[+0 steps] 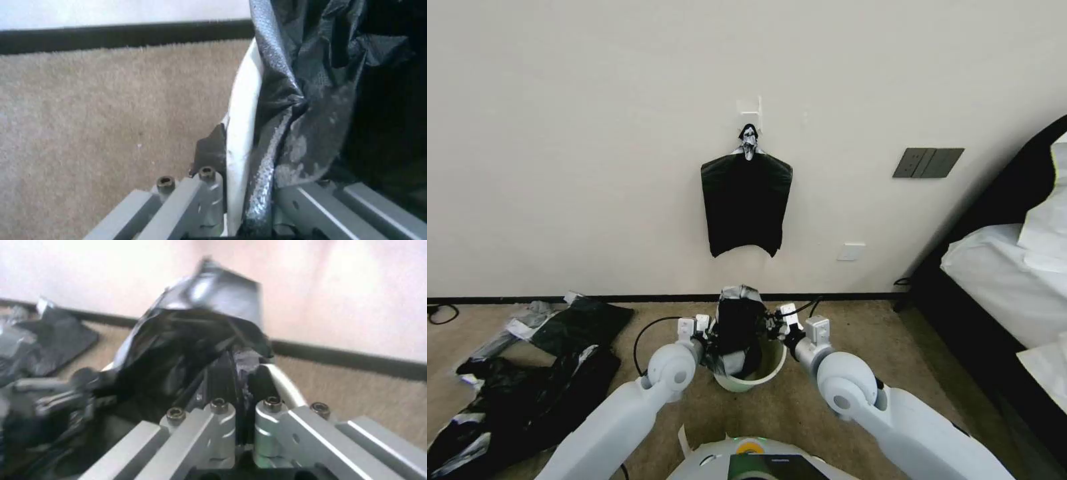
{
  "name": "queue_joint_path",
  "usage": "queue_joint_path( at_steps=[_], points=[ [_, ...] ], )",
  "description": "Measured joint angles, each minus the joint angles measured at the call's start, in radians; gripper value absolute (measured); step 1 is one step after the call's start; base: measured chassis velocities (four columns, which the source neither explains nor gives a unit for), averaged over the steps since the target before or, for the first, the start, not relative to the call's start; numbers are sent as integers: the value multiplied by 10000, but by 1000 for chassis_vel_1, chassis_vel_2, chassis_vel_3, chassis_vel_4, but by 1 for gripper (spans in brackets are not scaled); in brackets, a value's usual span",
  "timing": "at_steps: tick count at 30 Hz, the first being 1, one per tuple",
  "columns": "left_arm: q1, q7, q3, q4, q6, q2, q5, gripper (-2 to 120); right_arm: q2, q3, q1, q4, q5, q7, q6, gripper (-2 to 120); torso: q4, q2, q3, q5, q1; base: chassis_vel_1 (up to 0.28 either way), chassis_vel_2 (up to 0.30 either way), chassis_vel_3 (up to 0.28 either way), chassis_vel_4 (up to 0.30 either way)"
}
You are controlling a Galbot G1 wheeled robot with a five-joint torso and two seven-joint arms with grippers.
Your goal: Place a trash bag onto the trash bin.
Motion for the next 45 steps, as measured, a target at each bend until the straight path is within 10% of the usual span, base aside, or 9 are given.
queue_joint_path(
  at_steps=[12,24,35,45],
  points=[
    [529,481,-638,-632,-710,155,89,3,-623,334,-377,398,-172,-156,3,2,-2,0,0,0,1,0,0,0,0],
    [621,486,-901,-1070,-728,309,90,3,-1853,1400,-1047,1836,-928,-773,116,48,-2,0,0,0,0,0,0,0,0],
    [715,500,-920,-1418,-674,412,94,3,-1972,952,746,1187,1590,-1045,-386,87,0,0,0,0,0,0,0,0,0],
    [812,578,-926,-1607,-640,496,95,3,-1820,584,1214,614,1817,-1053,-470,60,0,0,0,0,0,0,0,0,0]
  ],
)
